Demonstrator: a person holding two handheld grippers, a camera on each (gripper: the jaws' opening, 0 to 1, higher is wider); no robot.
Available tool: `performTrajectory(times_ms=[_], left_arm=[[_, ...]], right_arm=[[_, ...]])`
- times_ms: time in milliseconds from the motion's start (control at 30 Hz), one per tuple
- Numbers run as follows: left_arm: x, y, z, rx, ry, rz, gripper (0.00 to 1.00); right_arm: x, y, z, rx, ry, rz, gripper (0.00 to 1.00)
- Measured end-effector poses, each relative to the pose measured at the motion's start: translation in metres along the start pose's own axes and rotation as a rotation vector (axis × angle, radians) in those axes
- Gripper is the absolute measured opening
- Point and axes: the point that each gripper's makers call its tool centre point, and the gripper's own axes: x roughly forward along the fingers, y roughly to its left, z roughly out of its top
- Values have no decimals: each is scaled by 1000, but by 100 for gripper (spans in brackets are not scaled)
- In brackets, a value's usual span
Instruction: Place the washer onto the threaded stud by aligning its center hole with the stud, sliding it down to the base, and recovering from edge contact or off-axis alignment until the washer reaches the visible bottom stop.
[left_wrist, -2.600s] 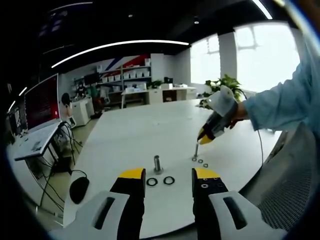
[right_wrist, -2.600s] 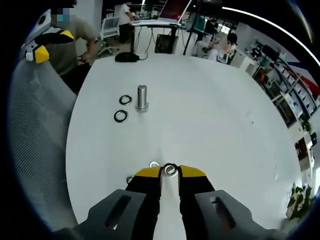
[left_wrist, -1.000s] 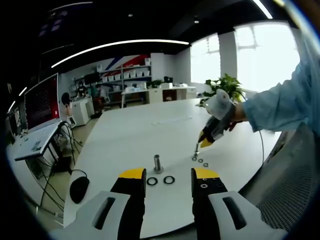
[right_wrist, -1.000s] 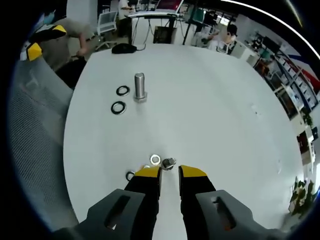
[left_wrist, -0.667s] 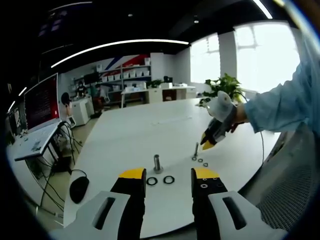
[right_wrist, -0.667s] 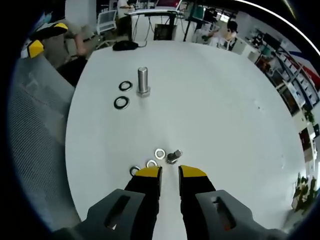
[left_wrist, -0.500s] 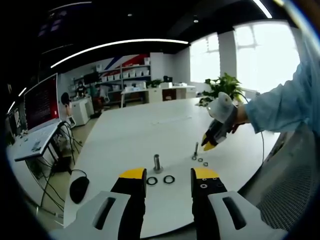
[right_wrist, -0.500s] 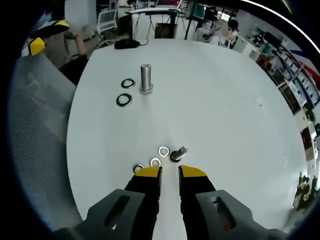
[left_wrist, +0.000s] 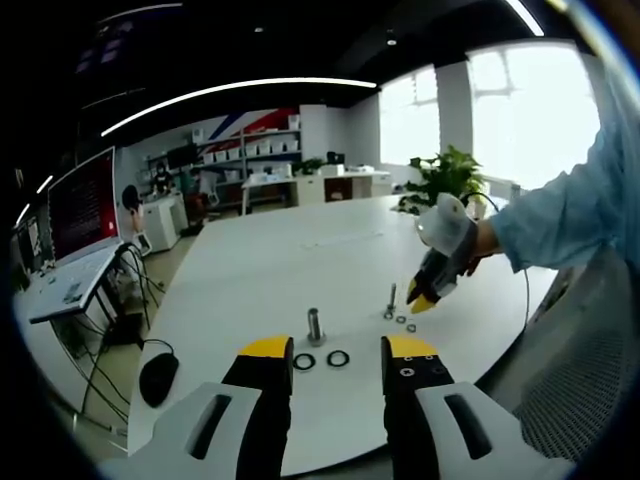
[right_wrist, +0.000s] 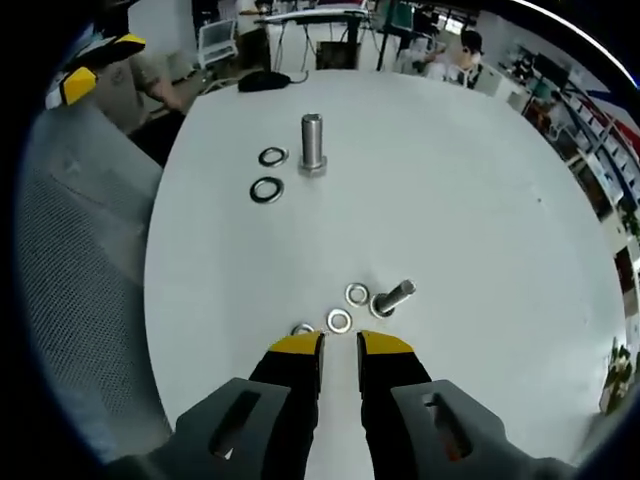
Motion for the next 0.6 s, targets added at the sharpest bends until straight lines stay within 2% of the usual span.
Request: performTrajectory(times_ms=[500, 600], left_arm=[[0, 1, 0, -1, -1, 3, 32], [0, 1, 0, -2, 0, 4, 32]], right_arm=[[16, 20, -13, -2, 50, 88, 16], [17, 20, -11, 28, 29, 101, 17]])
